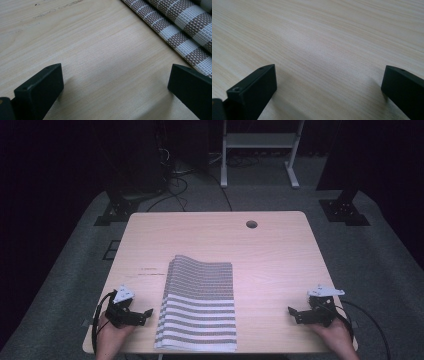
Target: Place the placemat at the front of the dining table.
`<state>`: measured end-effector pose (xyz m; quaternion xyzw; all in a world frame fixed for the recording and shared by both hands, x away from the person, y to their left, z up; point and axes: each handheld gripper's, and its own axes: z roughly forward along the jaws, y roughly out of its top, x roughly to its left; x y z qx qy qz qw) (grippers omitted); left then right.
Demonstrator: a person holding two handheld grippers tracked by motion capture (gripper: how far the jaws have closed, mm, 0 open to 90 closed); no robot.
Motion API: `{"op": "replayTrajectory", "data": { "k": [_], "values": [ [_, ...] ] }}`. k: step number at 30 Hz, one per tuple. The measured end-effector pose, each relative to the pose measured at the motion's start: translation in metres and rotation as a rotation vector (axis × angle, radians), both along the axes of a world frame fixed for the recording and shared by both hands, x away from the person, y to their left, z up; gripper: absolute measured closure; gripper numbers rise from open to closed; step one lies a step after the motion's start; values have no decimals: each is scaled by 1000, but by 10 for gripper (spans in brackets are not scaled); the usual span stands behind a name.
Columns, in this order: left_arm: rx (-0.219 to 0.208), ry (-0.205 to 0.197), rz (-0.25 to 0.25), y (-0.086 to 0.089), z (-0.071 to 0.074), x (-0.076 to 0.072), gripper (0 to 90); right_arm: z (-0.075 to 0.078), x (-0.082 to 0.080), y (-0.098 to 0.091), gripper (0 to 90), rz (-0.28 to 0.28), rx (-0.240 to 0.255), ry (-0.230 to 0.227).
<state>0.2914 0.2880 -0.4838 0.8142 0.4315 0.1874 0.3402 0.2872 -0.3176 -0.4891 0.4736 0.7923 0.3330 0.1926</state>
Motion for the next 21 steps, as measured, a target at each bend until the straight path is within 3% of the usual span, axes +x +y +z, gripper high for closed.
{"op": "replayTrajectory", "data": {
  "k": [15,18,21],
  "values": [
    [-20,4,40,2,1,1,0,0,-4,-2,0,1,-1,2],
    [-40,13,51,5,1,1,0,0,-4,-2,0,2,-1,0],
    [-87,20,65,5,4,0,0,0,-4,-2,0,2,-1,0]
  ]
}}
